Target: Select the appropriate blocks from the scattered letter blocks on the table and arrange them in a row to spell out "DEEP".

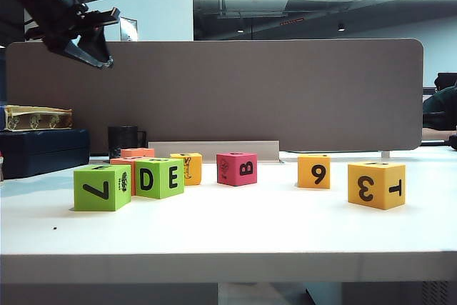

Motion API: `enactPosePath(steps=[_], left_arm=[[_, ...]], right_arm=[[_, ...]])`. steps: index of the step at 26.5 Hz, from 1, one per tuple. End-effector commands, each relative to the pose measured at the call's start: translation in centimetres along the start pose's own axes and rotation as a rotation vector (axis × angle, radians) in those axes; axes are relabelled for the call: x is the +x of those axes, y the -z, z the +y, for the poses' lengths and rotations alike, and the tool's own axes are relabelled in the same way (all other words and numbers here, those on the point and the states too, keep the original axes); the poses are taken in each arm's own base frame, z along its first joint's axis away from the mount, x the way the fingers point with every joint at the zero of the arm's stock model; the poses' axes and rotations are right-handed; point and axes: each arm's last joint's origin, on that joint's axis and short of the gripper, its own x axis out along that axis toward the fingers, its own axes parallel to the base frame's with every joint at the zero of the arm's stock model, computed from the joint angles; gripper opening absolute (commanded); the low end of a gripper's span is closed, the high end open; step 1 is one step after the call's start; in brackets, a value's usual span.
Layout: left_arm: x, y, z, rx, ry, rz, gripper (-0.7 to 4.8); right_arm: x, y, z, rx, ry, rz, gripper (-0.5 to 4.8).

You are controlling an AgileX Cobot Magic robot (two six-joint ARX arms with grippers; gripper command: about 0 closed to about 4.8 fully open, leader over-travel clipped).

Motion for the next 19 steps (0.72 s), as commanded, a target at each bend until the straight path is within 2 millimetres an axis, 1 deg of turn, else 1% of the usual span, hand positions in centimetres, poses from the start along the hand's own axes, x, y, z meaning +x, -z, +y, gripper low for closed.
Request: enactPosePath(steps=[1, 3, 5, 6, 10, 11, 13, 15, 16, 19], left_arm=[[0.7, -1.3, 0.3, 0.013, 0.0, -0.028, 1.49], [1.5, -2.1, 0.4, 0.018, 0.005, -0.038, 2.38], [2.2, -2.5, 0.6, 0.02, 0.003, -0.042, 2.98], [2.7, -2.8, 0.8, 0.02, 0.004, -0.043, 3.16], [4.9, -3.2, 1.1, 0.022, 0.009, -0.037, 3.19], [6.1, -3.1, 1.4, 0.028, 0.011, -0.031, 3.4], [8.5, -2.3, 1.9, 0.071, 0.013, -0.009, 4.36], [9.6, -1.7, 2.1, 0.097, 0.016, 0.008, 4.65], [10.9, -1.1, 2.3, 0.128, 0.02, 0.025, 4.79], [12.6, -0.2, 2.6, 0.176, 0.028, 0.043, 4.79]], right_arm=[[-0.1, -0.4, 0.2, -0.018, -0.012, -0.023, -0.05], [-0.1, -0.4, 0.2, -0.017, -0.012, -0.022, -0.05], [-0.1, -0.4, 0.2, -0.017, -0.012, -0.022, -0.05], [-0.1, -0.4, 0.2, -0.018, -0.012, -0.023, -0.05], [-0.1, -0.4, 0.2, -0.017, -0.01, -0.022, -0.05], [-0.1, -0.4, 0.2, -0.017, -0.011, -0.022, -0.05], [-0.1, -0.3, 0.2, -0.017, -0.011, -0.022, -0.05], [-0.1, -0.3, 0.2, -0.016, -0.01, -0.02, -0.05], [-0.1, -0.3, 0.2, -0.013, -0.009, -0.017, -0.05], [-0.1, -0.2, 0.1, -0.004, -0.007, -0.005, -0.05]])
